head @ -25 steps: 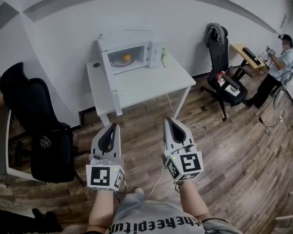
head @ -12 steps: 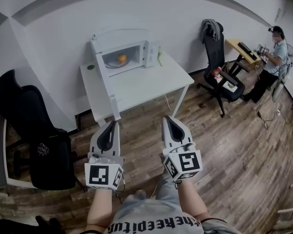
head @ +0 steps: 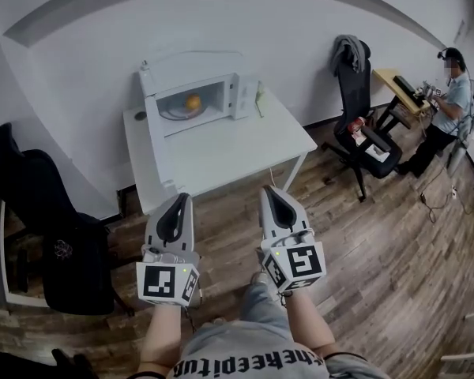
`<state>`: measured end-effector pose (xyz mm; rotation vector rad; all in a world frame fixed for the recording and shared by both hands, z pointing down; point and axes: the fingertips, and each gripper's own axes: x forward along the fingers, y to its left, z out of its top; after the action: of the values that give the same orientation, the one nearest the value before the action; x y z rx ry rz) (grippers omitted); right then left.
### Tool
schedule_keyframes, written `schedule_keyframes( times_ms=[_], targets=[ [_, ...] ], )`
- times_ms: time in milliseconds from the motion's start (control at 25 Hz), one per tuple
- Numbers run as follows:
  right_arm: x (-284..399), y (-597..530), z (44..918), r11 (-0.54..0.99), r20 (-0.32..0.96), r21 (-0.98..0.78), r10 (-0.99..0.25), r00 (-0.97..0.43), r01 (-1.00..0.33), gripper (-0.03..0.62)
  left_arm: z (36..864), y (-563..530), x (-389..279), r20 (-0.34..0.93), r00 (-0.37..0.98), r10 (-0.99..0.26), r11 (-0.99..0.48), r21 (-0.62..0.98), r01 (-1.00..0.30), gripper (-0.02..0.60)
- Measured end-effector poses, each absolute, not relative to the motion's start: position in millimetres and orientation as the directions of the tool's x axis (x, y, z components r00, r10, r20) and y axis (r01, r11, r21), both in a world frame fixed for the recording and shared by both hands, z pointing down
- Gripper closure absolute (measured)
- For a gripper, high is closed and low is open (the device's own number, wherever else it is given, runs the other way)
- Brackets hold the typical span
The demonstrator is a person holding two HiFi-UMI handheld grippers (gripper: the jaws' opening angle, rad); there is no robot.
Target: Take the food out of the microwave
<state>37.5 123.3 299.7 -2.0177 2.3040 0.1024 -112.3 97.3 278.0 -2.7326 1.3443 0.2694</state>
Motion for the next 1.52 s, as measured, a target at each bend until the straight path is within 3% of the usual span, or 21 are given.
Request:
schedule_keyframes(
  times_ms=[920, 1520],
  targets=[
    [140.2, -9.6, 297.7, 0.382, -0.090, 0.020, -0.920, -0.382, -0.924, 0.589, 282.4, -6.9, 1.6, -0.189, 0.409, -0.893, -0.420, 0.017, -0.908, 0.568],
    [133.9, -96.2, 314.2, 0.392, -0.051, 0.000, -0.919, -0.392, -0.920, 0.588, 296.6, -92.0, 9.4, -0.161, 0.420, -0.893, -0.428, 0.019, -0.904, 0.568]
  ],
)
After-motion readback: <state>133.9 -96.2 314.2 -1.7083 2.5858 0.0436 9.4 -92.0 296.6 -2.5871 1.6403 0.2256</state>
